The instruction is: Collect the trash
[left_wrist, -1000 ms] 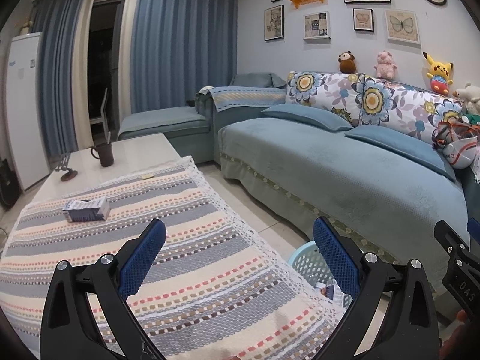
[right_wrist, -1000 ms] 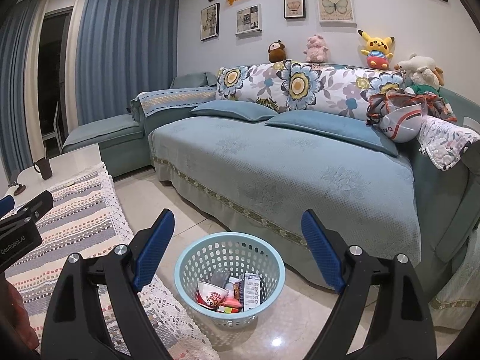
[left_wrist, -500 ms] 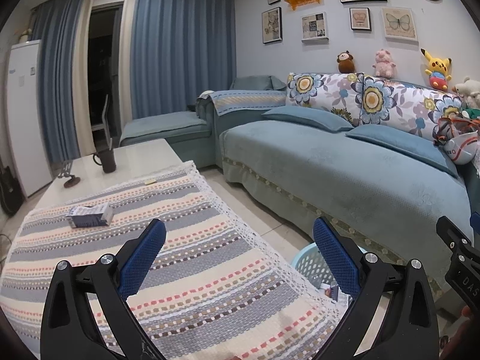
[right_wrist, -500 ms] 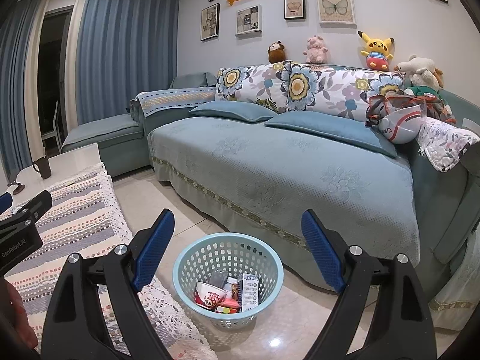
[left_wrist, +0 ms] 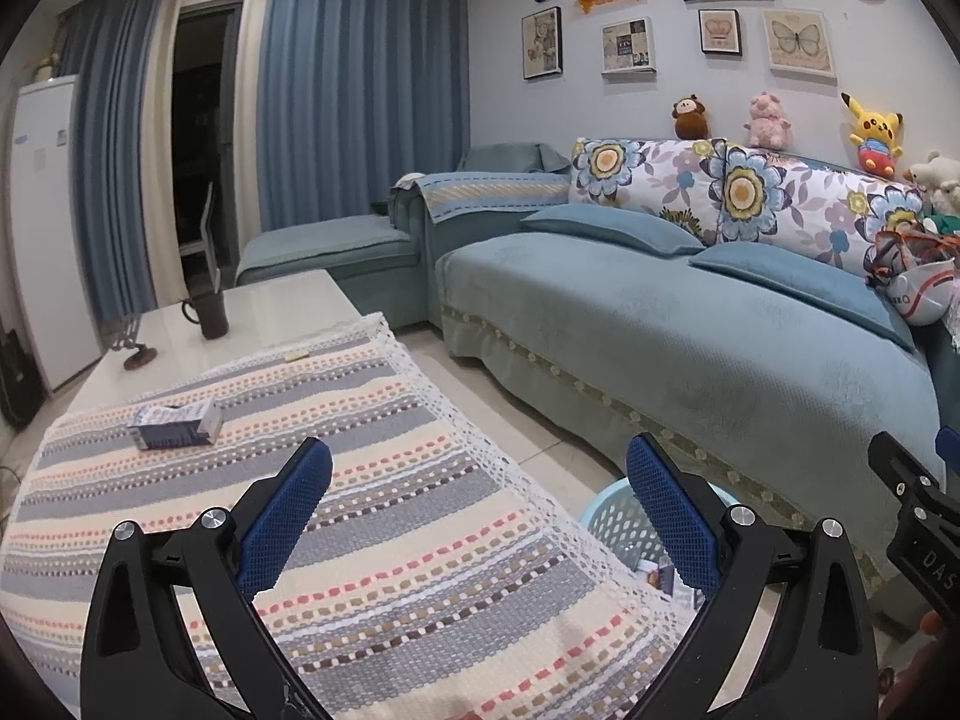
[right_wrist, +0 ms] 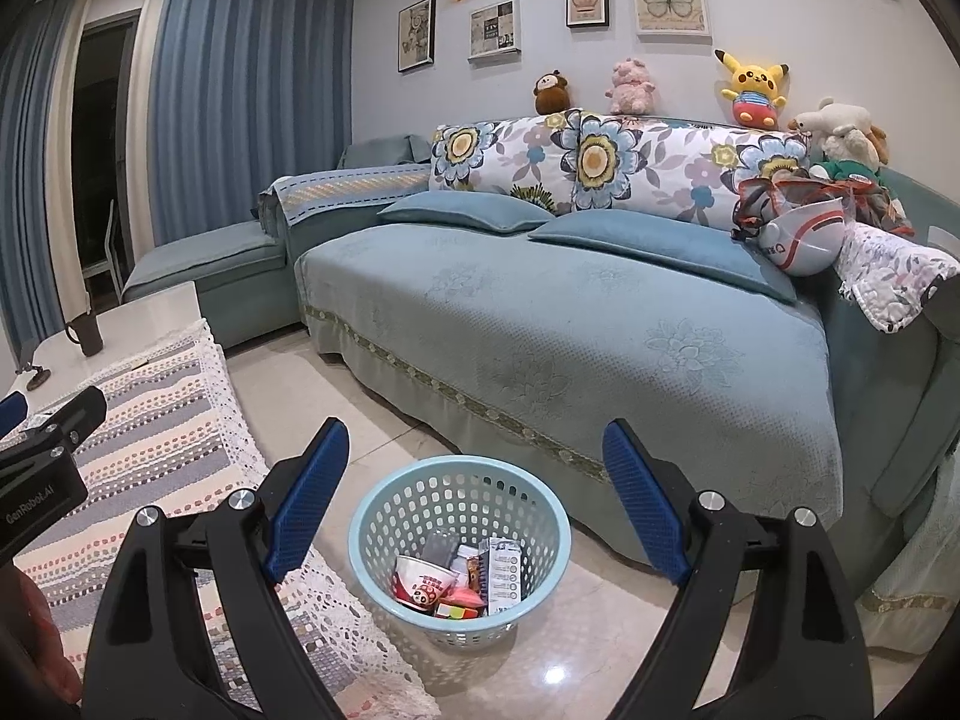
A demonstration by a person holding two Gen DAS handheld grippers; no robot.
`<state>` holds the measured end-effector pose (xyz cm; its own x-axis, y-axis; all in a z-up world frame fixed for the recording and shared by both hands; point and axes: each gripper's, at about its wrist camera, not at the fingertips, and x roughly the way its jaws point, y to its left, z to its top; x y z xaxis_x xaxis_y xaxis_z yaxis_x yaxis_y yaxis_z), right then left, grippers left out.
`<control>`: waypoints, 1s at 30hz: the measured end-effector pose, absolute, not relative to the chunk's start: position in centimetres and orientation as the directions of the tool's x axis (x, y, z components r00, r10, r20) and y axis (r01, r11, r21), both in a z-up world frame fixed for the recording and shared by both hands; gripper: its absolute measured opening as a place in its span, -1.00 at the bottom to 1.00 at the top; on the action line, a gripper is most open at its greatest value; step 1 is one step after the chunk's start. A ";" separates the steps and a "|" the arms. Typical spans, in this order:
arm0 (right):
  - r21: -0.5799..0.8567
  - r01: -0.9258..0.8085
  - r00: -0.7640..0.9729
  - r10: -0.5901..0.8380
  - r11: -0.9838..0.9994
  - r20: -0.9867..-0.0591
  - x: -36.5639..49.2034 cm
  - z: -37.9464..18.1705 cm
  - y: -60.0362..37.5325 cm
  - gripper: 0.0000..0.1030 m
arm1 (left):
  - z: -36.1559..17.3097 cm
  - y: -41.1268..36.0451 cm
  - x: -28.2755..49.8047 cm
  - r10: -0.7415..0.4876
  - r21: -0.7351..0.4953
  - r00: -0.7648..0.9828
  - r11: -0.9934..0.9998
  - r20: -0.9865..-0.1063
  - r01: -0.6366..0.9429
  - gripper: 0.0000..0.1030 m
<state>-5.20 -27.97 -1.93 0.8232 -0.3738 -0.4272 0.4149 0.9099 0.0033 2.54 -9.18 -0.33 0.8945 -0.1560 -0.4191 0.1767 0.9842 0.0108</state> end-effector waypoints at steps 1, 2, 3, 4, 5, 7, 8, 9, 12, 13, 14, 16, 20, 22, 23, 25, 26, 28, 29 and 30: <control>0.004 0.416 0.823 -0.374 0.909 -0.427 -5.2 -1.9 -28.1 0.59 | -0.3 -9.1 2.5 -0.154 0.013 0.895 0.984 -0.418 0.175 0.85; 0.005 0.416 0.823 -0.375 0.909 -0.426 -5.3 -1.9 -28.1 0.59 | -0.3 -9.1 2.5 -0.151 0.017 0.897 0.985 -0.416 0.173 0.85; 0.005 0.416 0.823 -0.375 0.909 -0.426 -5.3 -1.9 -28.1 0.59 | -0.3 -9.2 2.4 -0.149 0.020 0.898 0.985 -0.414 0.173 0.85; 0.005 0.417 0.823 -0.375 0.909 -0.426 -5.3 -1.9 -28.1 0.59 | -0.3 -9.2 2.4 -0.147 0.022 0.899 0.985 -0.412 0.172 0.85; 0.005 0.416 0.824 -0.374 0.910 -0.426 -5.3 -1.9 -28.0 0.59 | -0.2 -9.2 2.3 -0.145 0.024 0.899 0.985 -0.412 0.170 0.85; 0.003 0.414 0.824 -0.374 0.910 -0.427 -5.3 -1.9 -28.0 0.59 | -0.3 -9.2 2.3 -0.145 0.028 0.900 0.985 -0.411 0.171 0.85; 0.002 0.414 0.823 -0.373 0.910 -0.429 -5.3 -1.9 -28.0 0.59 | -0.3 -9.3 2.3 -0.144 0.032 0.901 0.985 -0.409 0.171 0.85; -0.002 0.415 0.818 -0.374 0.910 -0.436 -5.2 -2.0 -28.0 0.59 | -0.3 -9.4 2.3 -0.136 0.044 0.904 0.985 -0.406 0.168 0.85; 0.002 0.412 0.818 -0.369 0.911 -0.441 -5.1 -2.0 -28.0 0.59 | -0.5 -9.7 2.3 -0.128 0.064 0.904 0.984 -0.409 0.168 0.85; 0.002 0.413 0.818 -0.370 0.911 -0.440 -5.1 -2.0 -28.0 0.59 | -0.5 -9.8 2.2 -0.129 0.063 0.903 0.984 -0.409 0.169 0.85; 0.001 0.413 0.819 -0.370 0.911 -0.438 -5.1 -2.0 -28.0 0.59 | -0.5 -9.8 2.2 -0.130 0.063 0.903 0.983 -0.409 0.170 0.85; 0.000 0.412 0.820 -0.371 0.911 -0.437 -5.1 -2.0 -28.0 0.59 | -0.4 -9.9 2.2 -0.125 0.073 0.907 0.983 -0.403 0.168 0.85; 0.002 0.413 0.820 -0.370 0.911 -0.437 -5.2 -2.0 -28.0 0.59 | -0.4 -10.0 2.1 -0.124 0.081 0.908 0.982 -0.399 0.169 0.85; 0.001 0.412 0.820 -0.370 0.911 -0.437 -5.1 -2.0 -28.0 0.59 | -0.4 -10.1 2.2 -0.119 0.083 0.909 0.983 -0.399 0.165 0.85; 0.001 0.411 0.821 -0.369 0.912 -0.436 -5.1 -2.0 -28.0 0.59 | -0.4 -10.1 2.2 -0.116 0.083 0.910 0.983 -0.398 0.161 0.85; -0.001 0.409 0.821 -0.369 0.912 -0.435 -5.2 -2.0 -27.9 0.59 | -0.5 -10.1 2.2 -0.115 0.084 0.910 0.983 -0.398 0.161 0.85; -0.003 0.408 0.822 -0.369 0.913 -0.433 -5.2 -2.0 -27.9 0.59 | -0.4 -10.1 2.2 -0.114 0.083 0.910 0.984 -0.399 0.160 0.85; -0.005 0.408 0.822 -0.370 0.913 -0.433 -5.2 -2.0 -27.8 0.59 | -0.5 -10.1 2.3 -0.124 0.075 0.908 0.983 -0.401 0.167 0.85; -0.004 0.408 0.822 -0.370 0.913 -0.433 -5.2 -2.0 -27.7 0.59 | -0.5 -10.0 2.2 -0.128 0.070 0.911 0.983 -0.392 0.168 0.86; -0.003 0.408 0.823 -0.369 0.913 -0.432 -5.2 -2.0 -27.7 0.60 | -0.4 -9.9 2.1 -0.122 0.071 0.916 0.984 -0.382 0.161 0.86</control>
<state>-5.19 -27.72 -1.97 0.8227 -0.3690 -0.4324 0.4080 0.9130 -0.0027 2.08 -9.95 -0.45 0.9161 -0.1222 -0.3819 0.1609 0.9844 0.0710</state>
